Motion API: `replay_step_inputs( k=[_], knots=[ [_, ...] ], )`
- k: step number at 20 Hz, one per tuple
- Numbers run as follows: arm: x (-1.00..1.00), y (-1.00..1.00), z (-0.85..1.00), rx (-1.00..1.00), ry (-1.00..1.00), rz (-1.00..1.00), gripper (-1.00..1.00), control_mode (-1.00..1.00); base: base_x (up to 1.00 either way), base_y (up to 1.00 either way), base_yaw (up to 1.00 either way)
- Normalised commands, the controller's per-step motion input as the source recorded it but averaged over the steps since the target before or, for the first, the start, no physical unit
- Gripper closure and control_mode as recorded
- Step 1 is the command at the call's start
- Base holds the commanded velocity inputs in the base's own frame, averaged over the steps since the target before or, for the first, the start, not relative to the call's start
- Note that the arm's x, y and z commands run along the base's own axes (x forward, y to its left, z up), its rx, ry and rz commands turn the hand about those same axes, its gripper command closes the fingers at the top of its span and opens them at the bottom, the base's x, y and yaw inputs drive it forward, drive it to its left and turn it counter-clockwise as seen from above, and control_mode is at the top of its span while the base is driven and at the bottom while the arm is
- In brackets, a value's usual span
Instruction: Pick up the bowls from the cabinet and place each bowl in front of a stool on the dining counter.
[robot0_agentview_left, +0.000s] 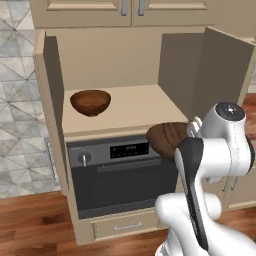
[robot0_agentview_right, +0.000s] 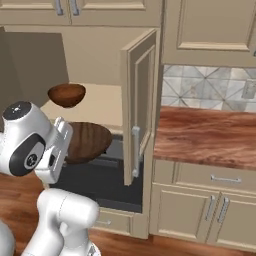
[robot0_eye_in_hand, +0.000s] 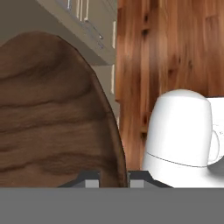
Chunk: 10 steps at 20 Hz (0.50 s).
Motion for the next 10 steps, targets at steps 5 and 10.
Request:
replay_step_inputs(
  k=[5,10],
  knots=[
    [0.0,0.0,0.0,0.0,0.0,0.0,1.0,1.0,-0.7,0.0,-0.28],
    [0.0,0.0,0.0,0.0,0.0,0.0,1.0,1.0,-0.89,-0.05,-0.52]
  ],
)
